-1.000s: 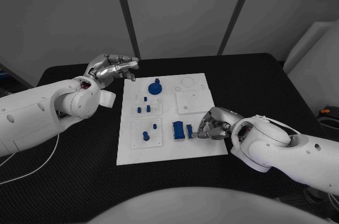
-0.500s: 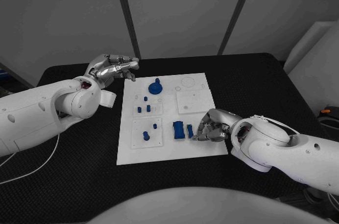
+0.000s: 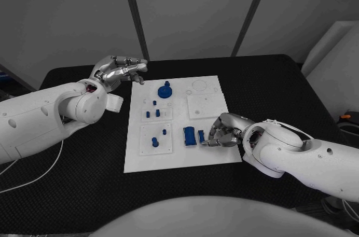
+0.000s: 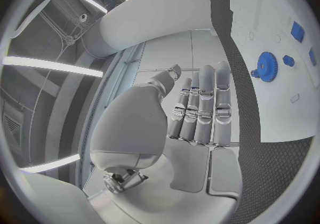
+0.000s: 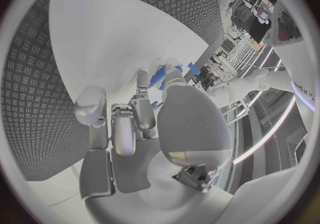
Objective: Assemble the parts on the task board
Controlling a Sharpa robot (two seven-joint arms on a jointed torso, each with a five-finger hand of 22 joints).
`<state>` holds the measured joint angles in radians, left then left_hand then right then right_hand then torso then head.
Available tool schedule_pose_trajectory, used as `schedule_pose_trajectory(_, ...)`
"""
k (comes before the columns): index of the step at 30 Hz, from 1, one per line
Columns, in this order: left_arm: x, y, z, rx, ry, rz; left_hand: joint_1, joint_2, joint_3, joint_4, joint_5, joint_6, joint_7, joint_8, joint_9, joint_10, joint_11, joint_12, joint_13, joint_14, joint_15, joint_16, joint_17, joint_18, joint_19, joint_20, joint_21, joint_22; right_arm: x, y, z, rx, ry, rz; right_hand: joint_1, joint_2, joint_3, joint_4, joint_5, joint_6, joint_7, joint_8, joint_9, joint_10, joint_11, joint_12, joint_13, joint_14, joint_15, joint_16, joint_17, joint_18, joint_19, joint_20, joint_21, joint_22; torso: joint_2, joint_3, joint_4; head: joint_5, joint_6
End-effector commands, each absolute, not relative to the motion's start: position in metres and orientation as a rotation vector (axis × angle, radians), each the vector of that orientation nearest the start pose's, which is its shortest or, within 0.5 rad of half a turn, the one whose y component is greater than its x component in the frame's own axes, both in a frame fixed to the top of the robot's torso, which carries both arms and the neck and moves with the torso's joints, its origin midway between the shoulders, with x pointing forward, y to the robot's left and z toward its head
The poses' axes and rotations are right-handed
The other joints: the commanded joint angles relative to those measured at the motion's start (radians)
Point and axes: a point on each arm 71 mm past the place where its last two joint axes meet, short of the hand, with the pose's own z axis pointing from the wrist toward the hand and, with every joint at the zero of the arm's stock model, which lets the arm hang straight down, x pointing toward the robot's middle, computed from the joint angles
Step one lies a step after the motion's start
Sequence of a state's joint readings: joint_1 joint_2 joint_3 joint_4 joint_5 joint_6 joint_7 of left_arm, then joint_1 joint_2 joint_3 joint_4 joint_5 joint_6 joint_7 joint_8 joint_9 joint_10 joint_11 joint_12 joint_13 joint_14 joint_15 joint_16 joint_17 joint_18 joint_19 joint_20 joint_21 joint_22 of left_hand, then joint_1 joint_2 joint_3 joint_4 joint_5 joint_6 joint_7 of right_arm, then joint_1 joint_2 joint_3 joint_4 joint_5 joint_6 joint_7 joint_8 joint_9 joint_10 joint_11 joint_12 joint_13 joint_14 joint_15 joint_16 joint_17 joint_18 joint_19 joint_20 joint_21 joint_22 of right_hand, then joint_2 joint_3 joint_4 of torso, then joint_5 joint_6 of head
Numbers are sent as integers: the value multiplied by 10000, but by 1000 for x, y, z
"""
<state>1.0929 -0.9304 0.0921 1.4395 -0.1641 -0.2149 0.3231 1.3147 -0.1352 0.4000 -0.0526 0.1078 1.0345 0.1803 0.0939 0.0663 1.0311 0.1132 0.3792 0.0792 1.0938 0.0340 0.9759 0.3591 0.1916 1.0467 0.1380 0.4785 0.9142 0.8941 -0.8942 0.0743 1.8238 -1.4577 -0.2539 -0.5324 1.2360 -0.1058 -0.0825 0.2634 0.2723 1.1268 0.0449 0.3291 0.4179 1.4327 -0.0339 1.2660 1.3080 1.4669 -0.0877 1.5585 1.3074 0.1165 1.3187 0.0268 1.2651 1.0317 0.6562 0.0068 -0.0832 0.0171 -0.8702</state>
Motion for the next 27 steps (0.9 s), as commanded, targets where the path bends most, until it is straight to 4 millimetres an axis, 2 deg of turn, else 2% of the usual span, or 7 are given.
schedule_pose_trajectory(1,497,275,-188,-10625,14401,-14461,14,56,-46,20,-23,-64,-13,-38,5,-56,-13,63,13,-17,37,-37,-12,-95,72,9,-12,-13,385,-163,-259,979,20426,5488,234,137,-73,-78,-28,-32,-53,76,23,32,36,39,85,993,-5,5,2447,-126,4,-14,-24,3,-9,1,-11,21,-24)
schedule_pose_trajectory(7,497,275,-189,-10631,14417,-14462,19,71,-47,26,-22,-68,-11,-38,5,-65,-11,72,13,-22,39,-36,-15,-95,76,10,-22,-21,385,-163,-263,707,20811,5325,784,179,-94,-388,-264,-54,-62,80,29,9,24,4,71,986,-18,-15,2416,-119,-25,-28,-61,-38,-20,-3,-13,20,-24)
schedule_pose_trajectory(12,497,275,-189,-10639,14437,-14461,19,71,-47,26,-22,-68,-11,-38,5,-65,-11,72,13,-22,39,-36,-15,-95,76,10,-22,-21,385,-163,-265,587,21047,5234,1076,259,-69,-554,-703,-49,-64,81,27,13,21,12,88,983,-20,-22,2407,-117,-37,-31,-78,-49,-26,-3,-16,17,-24)
schedule_pose_trajectory(21,497,276,-189,-10651,14455,-14446,35,75,-44,19,-20,-70,-13,-38,5,-69,-13,77,12,-24,37,-36,-17,-94,78,9,-26,-24,385,-161,-265,637,21107,5383,1086,259,-94,-566,-800,-46,-54,81,25,20,27,24,100,984,-18,-21,2409,-118,-36,-30,-79,-44,-16,-4,-7,7,-7)
schedule_pose_trajectory(27,496,277,-189,-10649,14438,-14433,35,75,-44,19,-20,-70,-13,-38,5,-69,-13,77,12,-24,37,-36,-17,-94,78,9,-26,-24,383,-160,-261,846,20904,5762,998,218,-166,-522,-826,-66,-32,70,19,-15,44,-48,43,973,-6,-49,2365,-106,-72,-24,-124,-114,-36,3,-26,27,17)
